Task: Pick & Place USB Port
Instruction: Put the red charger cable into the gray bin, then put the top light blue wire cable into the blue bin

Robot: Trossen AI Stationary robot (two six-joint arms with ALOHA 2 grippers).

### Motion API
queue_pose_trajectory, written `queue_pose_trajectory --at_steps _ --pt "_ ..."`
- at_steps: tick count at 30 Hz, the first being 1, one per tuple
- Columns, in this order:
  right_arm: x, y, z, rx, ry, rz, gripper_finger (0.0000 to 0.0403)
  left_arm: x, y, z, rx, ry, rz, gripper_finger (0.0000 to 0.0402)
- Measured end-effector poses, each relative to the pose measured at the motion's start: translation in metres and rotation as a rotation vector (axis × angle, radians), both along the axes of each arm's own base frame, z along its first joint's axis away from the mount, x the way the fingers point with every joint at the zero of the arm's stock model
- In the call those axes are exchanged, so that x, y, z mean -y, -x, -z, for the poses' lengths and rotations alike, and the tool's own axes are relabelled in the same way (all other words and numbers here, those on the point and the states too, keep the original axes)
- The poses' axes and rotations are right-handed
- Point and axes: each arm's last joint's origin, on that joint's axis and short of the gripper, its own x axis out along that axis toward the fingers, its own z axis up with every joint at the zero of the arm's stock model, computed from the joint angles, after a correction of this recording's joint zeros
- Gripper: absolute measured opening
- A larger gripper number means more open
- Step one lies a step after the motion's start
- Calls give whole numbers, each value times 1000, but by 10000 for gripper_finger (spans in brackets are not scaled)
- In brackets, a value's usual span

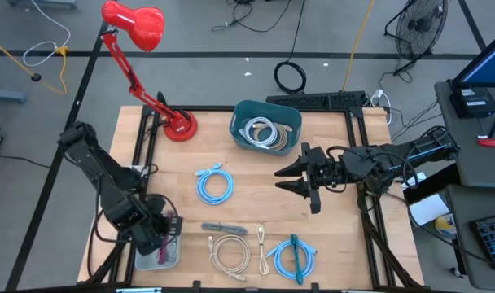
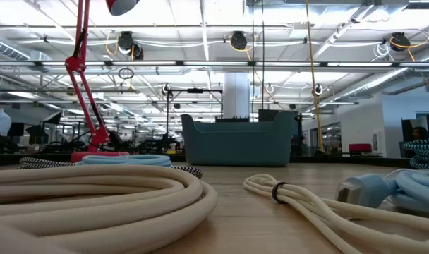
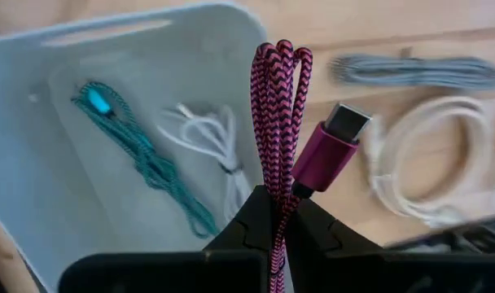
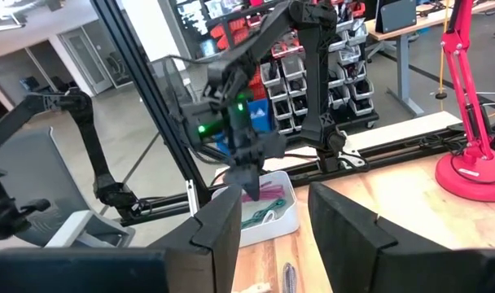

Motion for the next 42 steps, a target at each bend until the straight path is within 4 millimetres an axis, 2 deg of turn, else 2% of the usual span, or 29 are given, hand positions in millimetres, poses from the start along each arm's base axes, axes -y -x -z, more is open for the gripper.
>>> queue_pose_trajectory --at_steps 7,21,24,30,33,37,42 --pt "0 0 0 -2 -22 0 134 -6 8 28 -97 -13 6 11" --pt "0 0 0 -4 -45 2 134 -11 16 72 -122 47 23 11" --pt "0 0 0 -5 -46 2 134 -11 16 73 -121 51 24 22" --pt "0 0 0 -5 -45 2 134 -10 14 72 -93 64 27 111" --pt "0 0 0 -4 -43 2 134 -9 14 69 -73 91 34 142" --pt "0 0 0 -4 -38 1 134 -8 19 59 -58 144 60 157" --pt "0 0 0 -4 -35 1 134 -12 30 39 8 223 92 149"
